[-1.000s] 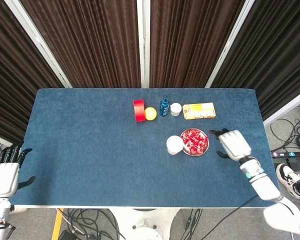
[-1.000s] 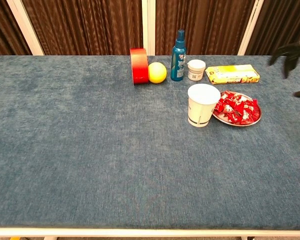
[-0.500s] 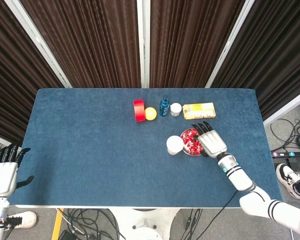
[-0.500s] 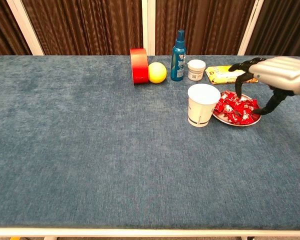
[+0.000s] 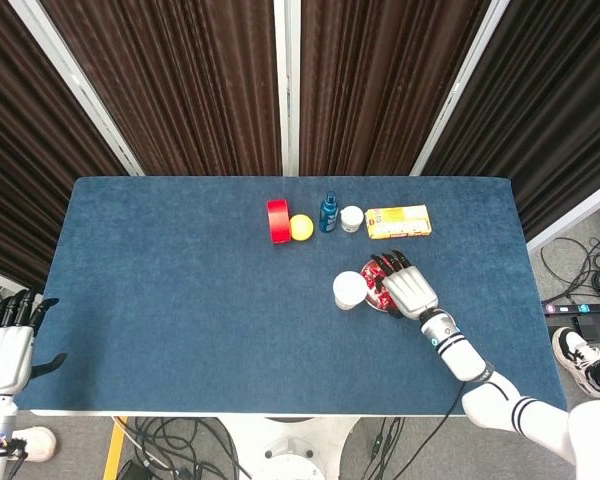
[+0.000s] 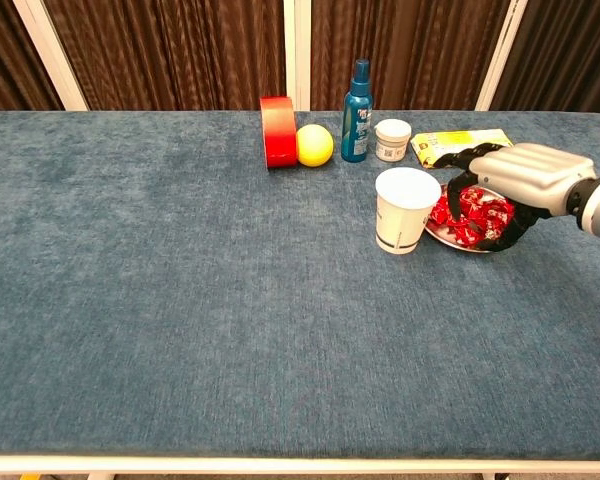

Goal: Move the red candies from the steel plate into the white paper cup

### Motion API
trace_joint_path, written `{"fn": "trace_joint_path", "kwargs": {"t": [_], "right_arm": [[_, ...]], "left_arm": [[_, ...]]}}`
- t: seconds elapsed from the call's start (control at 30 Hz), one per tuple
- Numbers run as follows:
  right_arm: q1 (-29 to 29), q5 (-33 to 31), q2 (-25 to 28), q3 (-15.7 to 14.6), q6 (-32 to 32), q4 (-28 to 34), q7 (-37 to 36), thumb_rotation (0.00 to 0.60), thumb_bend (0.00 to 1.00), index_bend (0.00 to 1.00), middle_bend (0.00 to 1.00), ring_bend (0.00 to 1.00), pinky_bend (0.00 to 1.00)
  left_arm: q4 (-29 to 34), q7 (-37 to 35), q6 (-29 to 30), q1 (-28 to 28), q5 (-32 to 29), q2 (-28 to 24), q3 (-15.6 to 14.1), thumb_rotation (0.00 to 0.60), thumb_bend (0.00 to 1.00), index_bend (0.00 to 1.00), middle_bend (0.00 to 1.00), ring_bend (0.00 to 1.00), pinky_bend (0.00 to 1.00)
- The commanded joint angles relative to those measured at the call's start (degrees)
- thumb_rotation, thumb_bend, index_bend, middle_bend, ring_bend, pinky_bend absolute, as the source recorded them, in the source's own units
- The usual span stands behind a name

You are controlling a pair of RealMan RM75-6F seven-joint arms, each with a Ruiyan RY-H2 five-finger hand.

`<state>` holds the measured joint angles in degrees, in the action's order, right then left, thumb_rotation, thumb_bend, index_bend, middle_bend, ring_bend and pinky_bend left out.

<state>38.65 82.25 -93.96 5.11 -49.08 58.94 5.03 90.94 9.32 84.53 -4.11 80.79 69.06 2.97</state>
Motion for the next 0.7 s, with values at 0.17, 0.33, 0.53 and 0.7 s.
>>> {"fn": "trace_joint_path", "kwargs": {"t": [0.17,0.33,0.53,0.7], "right_arm": [[0.72,-0.34,-2.27,-0.53,1.04,-3.28,-1.1,0.6,0.24,0.49,0.05,0.0,0.0],[0.7,0.19,-2.43,-0.51,-0.35,-3.98,-2.64,0.6,0.32,0.62,0.09,0.0,0.0],[0.35,1.29,2.24,1.56,-6.13,2.56,-3.04,0.6,0.33,0.64,0.1,0.0,0.0],[0.48,2.78,7.12,2.74,-9.23,11.62,-3.47,0.6,0.33,0.65,0.1,0.0,0.0]], "left_arm": [[-0.88,-0.71,-0.09,0.1,-0.24,0.25,0.08,0.6,0.0,0.26,0.15,0.09,0.13],[-1.51,-1.31,0.11,0.37,-0.27,0.4,0.03,0.6,0.0,0.26,0.15,0.09,0.13],[-1.84,-1.65,0.14,0.39,-0.09,0.43,0.05,0.6,0.0,0.26,0.15,0.09,0.13],[-1.65,-1.54,0.29,0.42,0.06,0.35,0.08,0.6,0.0,0.26,0.15,0.09,0.13]]}}
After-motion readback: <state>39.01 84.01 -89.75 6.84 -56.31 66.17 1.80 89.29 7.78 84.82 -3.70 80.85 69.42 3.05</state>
